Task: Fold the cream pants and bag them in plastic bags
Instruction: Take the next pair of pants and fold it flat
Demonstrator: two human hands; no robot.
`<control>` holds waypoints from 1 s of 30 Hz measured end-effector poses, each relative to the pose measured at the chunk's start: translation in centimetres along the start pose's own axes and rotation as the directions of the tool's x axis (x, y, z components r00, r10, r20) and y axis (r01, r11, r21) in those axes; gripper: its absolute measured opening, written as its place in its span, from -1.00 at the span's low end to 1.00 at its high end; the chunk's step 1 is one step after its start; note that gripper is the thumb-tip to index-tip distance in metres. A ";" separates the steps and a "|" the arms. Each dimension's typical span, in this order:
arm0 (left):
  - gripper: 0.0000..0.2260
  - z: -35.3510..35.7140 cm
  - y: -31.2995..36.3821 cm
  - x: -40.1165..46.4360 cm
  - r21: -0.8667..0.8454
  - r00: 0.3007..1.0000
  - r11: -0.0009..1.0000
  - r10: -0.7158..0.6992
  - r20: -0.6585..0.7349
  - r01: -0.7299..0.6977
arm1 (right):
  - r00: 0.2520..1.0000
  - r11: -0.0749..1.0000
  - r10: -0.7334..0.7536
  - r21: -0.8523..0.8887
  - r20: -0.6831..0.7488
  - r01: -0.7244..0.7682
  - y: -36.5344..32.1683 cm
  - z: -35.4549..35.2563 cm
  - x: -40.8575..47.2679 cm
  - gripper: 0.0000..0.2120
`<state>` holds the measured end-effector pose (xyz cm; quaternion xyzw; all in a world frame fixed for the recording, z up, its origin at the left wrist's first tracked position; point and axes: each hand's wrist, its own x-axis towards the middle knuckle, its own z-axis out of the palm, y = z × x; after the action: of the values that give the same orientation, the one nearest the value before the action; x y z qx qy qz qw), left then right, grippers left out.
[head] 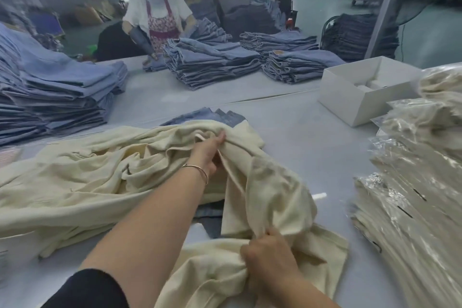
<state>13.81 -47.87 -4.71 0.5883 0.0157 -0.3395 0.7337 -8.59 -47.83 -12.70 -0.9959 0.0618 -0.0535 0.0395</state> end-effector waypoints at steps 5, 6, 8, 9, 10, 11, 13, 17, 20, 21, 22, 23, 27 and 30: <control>-0.68 -0.5 4.2 0.3 -0.247 0.973 0.966 0.129 0.192 -0.079 | 0.985 0.997 0.079 0.036 -0.153 -0.075 0.2 2.5 -3.2 -0.58; -0.65 -1.0 3.2 -0.3 -0.044 0.972 0.995 0.093 0.215 -0.086 | 0.974 0.996 0.092 0.024 -0.205 -0.089 0.5 2.7 -3.4 -0.50; -0.57 -2.4 0.0 -2.5 0.461 0.977 0.875 0.055 0.208 -0.147 | 0.941 0.986 0.161 0.007 -0.297 -0.167 1.4 2.4 -3.8 -0.29; -0.56 -3.4 -1.7 -3.9 0.654 0.971 0.728 0.072 0.226 -0.206 | 0.902 0.962 0.264 0.029 -0.341 -0.270 2.0 1.8 -4.0 -0.22; -0.57 -4.7 -3.5 -5.3 0.777 0.960 0.567 0.108 0.259 -0.274 | 0.830 0.910 0.410 0.105 -0.379 -0.401 2.7 1.2 -4.2 -0.20; -0.57 -6.3 -5.1 -6.8 0.844 0.942 0.418 0.171 0.290 -0.336 | 0.720 0.813 0.581 0.241 -0.378 -0.530 3.5 0.3 -4.4 -0.22; -0.61 -9.7 -7.9 -10.8 0.882 0.859 0.191 0.386 0.336 -0.431 | 0.507 0.561 0.825 0.477 -0.250 -0.677 4.8 -1.2 -4.8 -0.29; -0.75 -16.4 -11.6 -19.4 0.881 0.704 -0.035 0.587 0.400 -0.472 | 0.707 0.660 0.695 0.507 -0.130 -0.554 5.2 -1.8 -6.7 -0.87; -0.57 -20.3 -14.3 -23.5 0.947 0.854 -0.173 0.410 0.320 -0.272 | 0.943 0.882 0.179 0.378 0.282 -0.281 4.0 -1.1 -8.3 -0.83; -0.49 -21.1 -15.1 -24.4 0.967 0.908 -0.188 0.350 0.228 -0.170 | 0.890 0.924 0.051 0.316 0.453 -0.214 3.6 -1.1 -8.7 -0.68; -0.46 -21.8 -15.8 -24.9 0.980 0.943 -0.182 0.305 0.129 -0.075 | 0.821 0.952 -0.014 0.259 0.571 -0.164 3.2 -1.2 -9.0 -0.52; -0.48 -22.1 -16.3 -25.3 0.984 0.958 -0.176 0.282 0.055 -0.004 | 0.778 0.975 -0.034 0.190 0.628 -0.111 2.6 -1.4 -9.3 -0.38; -0.65 -20.5 -16.1 -27.0 0.934 0.972 -0.340 0.235 -0.026 0.107 | 0.927 0.998 0.016 -0.069 0.375 0.011 0.1 -1.8 -11.0 -0.66; -0.81 -19.5 -14.5 -29.2 0.902 0.926 -0.424 0.368 0.085 0.085 | 0.988 0.987 0.146 0.056 0.042 -0.148 0.1 -4.0 -12.1 -0.78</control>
<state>-8.81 -17.97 -10.76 0.9648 -0.2548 -0.0096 -0.0650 -20.96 -46.66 -9.95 -0.9878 0.1328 -0.0335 0.0740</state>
